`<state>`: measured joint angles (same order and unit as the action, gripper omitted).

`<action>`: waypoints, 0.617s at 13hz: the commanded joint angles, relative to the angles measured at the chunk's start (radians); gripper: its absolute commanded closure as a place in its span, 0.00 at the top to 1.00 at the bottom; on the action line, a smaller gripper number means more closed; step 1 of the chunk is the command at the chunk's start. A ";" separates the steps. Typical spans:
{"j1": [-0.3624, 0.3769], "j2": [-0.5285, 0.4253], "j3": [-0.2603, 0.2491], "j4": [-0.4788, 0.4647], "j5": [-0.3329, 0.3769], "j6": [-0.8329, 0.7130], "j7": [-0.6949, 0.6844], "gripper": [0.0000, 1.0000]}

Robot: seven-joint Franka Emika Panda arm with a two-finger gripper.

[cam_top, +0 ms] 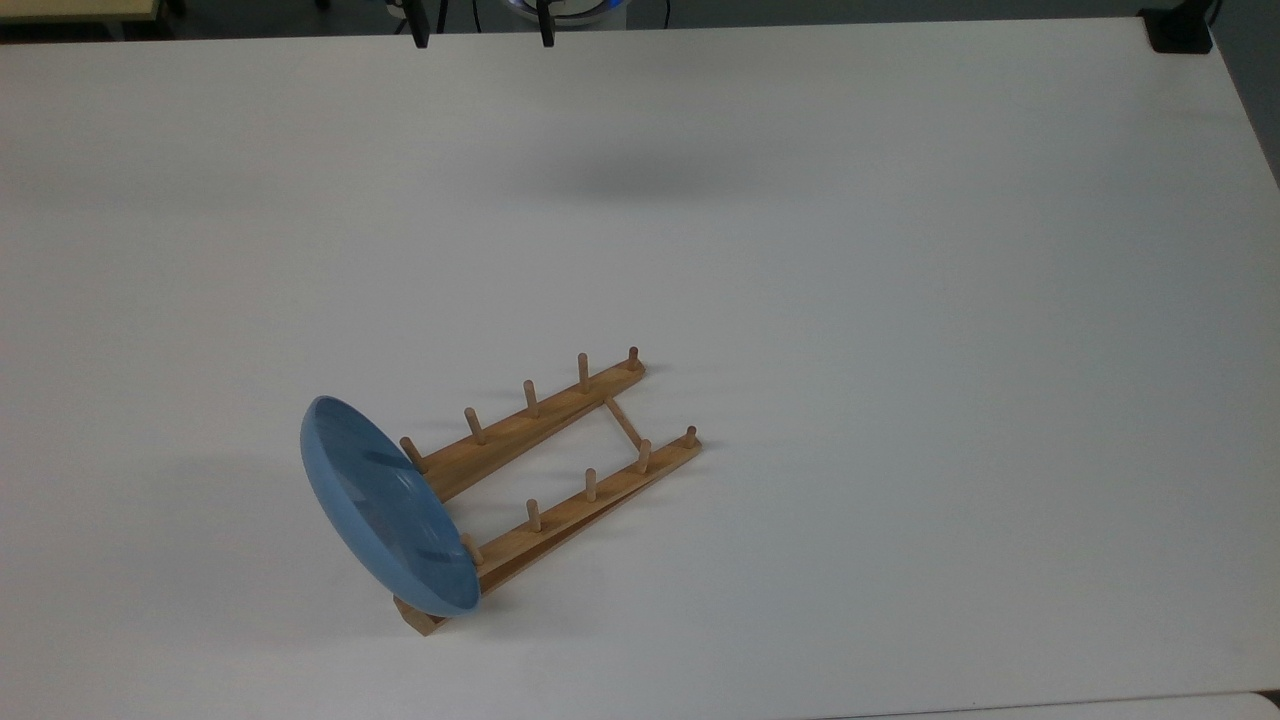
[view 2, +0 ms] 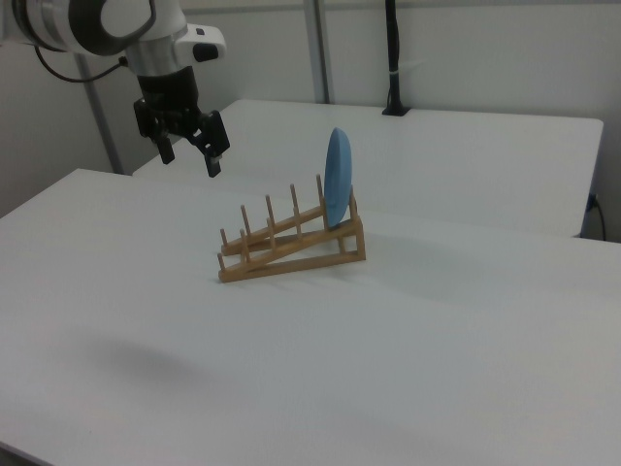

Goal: Pick plate from plate rack
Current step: 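Move the open gripper over the rim of the blue plate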

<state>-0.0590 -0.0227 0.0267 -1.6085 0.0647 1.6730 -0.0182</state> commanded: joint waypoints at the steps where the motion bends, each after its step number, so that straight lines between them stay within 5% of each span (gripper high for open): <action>1: 0.007 -0.008 -0.014 -0.025 0.012 0.069 -0.015 1.00; 8: 0.004 0.091 -0.060 -0.014 -0.118 0.316 -0.059 1.00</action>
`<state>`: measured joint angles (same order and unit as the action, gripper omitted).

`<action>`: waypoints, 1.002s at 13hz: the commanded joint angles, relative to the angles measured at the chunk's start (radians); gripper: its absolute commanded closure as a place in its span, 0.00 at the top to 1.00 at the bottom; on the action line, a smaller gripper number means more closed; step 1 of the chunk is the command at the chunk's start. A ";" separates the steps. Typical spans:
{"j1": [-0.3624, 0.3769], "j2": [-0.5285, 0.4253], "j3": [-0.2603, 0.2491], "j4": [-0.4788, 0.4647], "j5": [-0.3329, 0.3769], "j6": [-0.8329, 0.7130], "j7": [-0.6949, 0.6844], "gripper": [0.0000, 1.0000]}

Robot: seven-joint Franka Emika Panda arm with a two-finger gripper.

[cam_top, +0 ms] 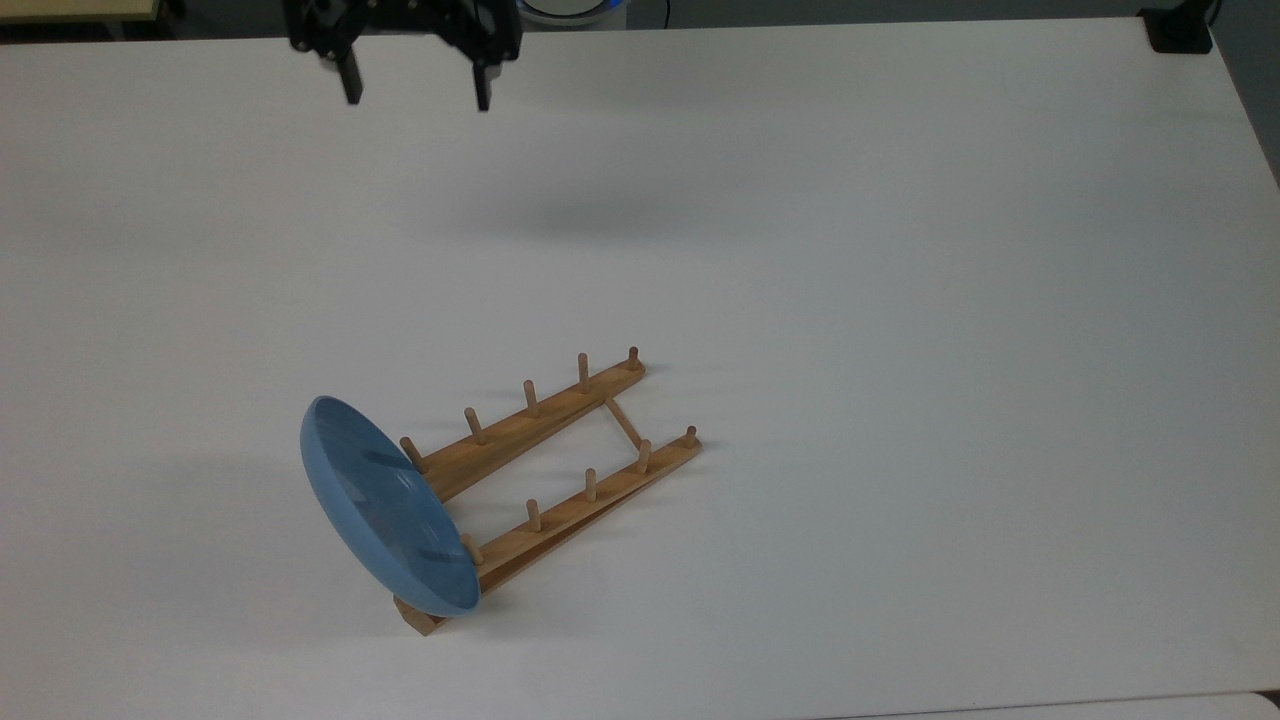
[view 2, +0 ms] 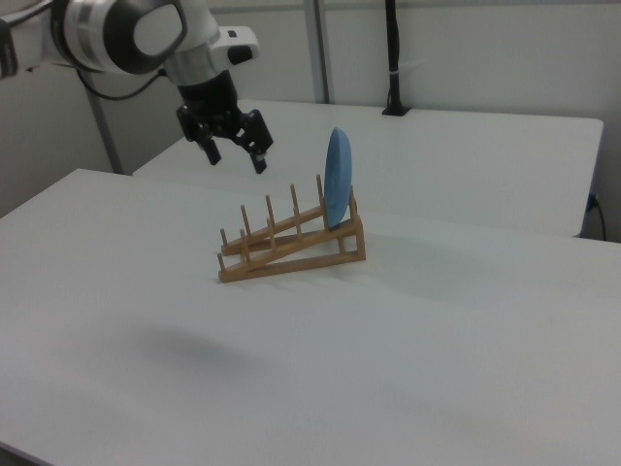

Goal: Pick plate from plate rack
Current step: 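Move the open gripper over the rim of the blue plate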

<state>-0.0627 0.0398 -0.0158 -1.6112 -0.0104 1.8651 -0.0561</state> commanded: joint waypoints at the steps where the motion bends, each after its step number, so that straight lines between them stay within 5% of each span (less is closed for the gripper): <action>1: 0.007 0.049 -0.035 -0.013 -0.045 0.188 -0.010 1.00; 7: 0.009 0.187 -0.075 -0.013 -0.048 0.598 0.110 1.00; 13: 0.018 0.302 -0.076 -0.012 -0.077 0.847 0.280 0.94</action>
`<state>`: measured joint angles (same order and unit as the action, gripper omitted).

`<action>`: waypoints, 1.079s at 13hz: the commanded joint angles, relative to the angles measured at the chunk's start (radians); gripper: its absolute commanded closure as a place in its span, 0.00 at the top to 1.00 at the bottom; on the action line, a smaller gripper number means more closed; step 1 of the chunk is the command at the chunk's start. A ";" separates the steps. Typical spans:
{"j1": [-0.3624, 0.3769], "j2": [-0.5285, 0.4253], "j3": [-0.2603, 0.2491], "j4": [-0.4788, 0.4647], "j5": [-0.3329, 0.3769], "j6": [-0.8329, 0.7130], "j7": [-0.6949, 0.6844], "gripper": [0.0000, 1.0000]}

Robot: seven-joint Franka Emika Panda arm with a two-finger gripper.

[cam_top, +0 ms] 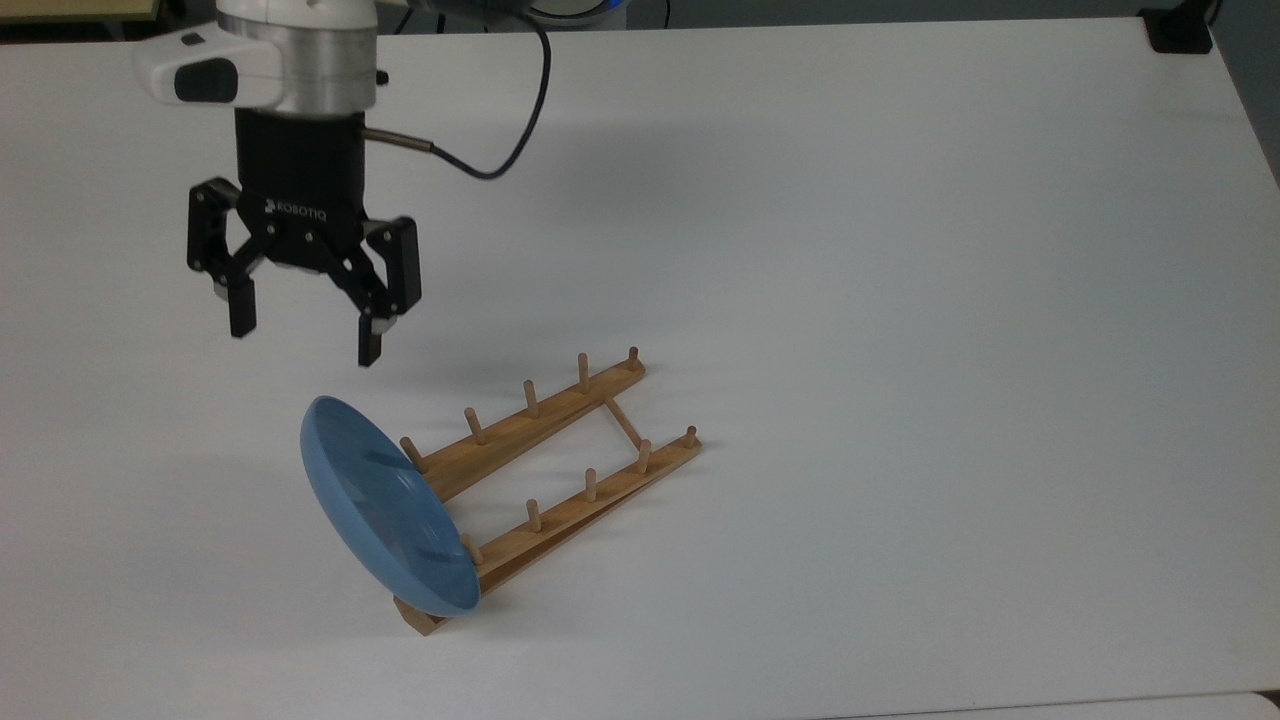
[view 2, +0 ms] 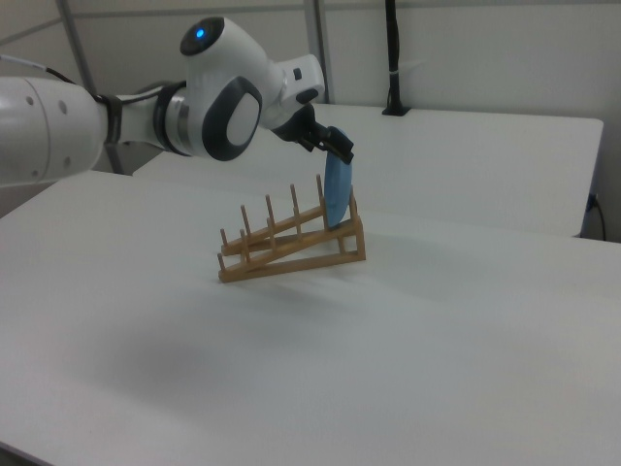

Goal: Pick plate from plate rack
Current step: 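Move the open gripper over the rim of the blue plate, then lower the gripper onto the plate rim and close on it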

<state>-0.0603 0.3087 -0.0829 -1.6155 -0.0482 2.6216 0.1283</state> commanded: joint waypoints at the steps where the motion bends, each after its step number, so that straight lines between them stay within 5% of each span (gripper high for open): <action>1: 0.016 0.047 -0.009 -0.006 -0.045 0.112 0.124 0.90; 11: 0.016 0.128 -0.011 0.066 -0.054 0.135 0.137 0.54; 14: 0.014 0.132 -0.011 0.068 -0.108 0.135 0.137 0.53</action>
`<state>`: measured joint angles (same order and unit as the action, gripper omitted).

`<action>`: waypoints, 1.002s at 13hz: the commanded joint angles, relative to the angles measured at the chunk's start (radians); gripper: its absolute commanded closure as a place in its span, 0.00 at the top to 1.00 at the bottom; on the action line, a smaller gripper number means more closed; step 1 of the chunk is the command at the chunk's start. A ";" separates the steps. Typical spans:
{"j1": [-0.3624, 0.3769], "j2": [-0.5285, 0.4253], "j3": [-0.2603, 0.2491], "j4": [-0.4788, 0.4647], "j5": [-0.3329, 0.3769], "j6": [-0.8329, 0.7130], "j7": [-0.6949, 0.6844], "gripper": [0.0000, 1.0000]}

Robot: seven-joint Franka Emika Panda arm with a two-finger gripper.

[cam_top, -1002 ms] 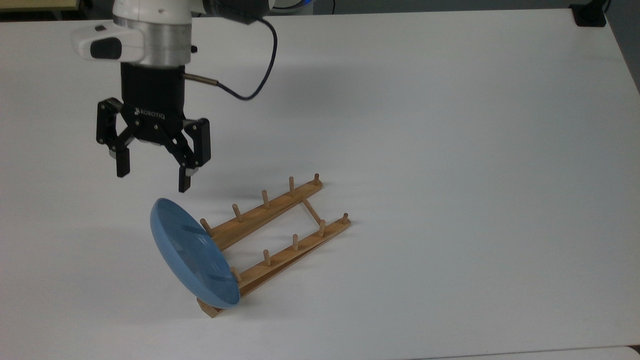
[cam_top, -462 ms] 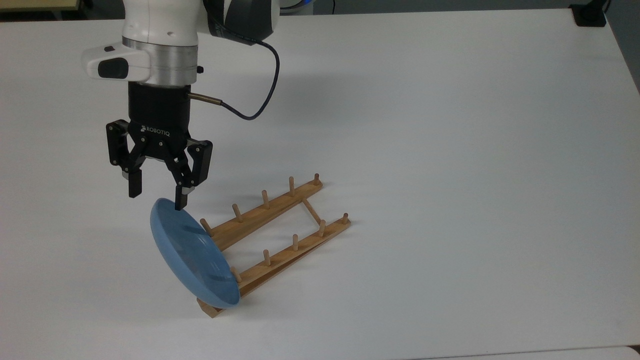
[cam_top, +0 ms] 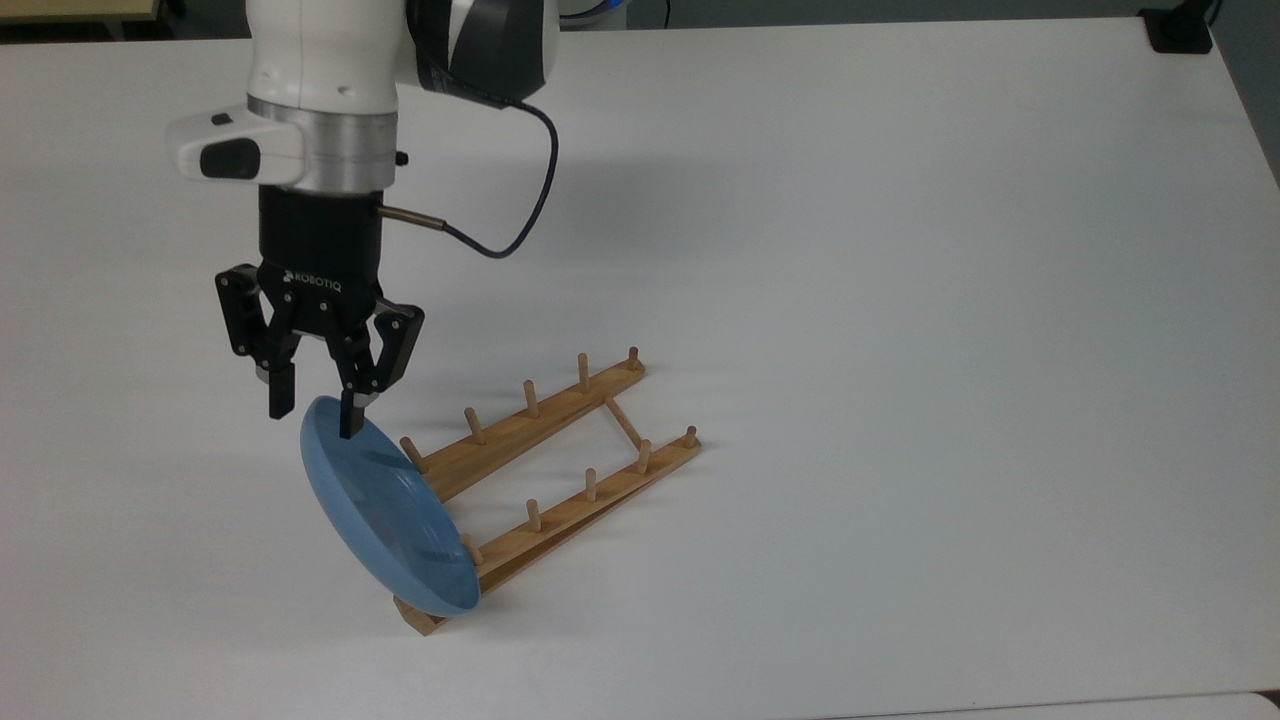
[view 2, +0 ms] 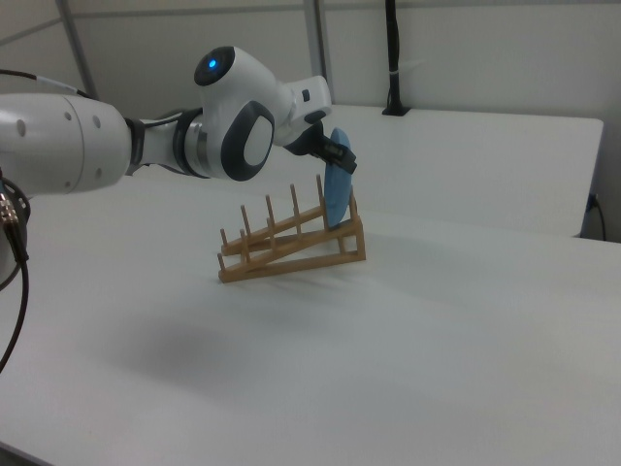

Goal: Pick plate from plate rack
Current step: 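Lower the gripper onto the plate rim and close on it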

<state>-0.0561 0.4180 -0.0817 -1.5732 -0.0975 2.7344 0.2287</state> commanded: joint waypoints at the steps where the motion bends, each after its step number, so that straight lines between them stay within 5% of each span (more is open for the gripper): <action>1: 0.010 0.024 -0.012 0.024 -0.060 0.022 0.037 0.51; 4: 0.007 0.025 -0.013 0.025 -0.060 0.022 0.037 0.24; 13: 0.001 -0.001 -0.015 0.025 -0.060 0.022 0.029 0.09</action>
<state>-0.0620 0.4334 -0.0857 -1.5517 -0.1363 2.7357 0.2404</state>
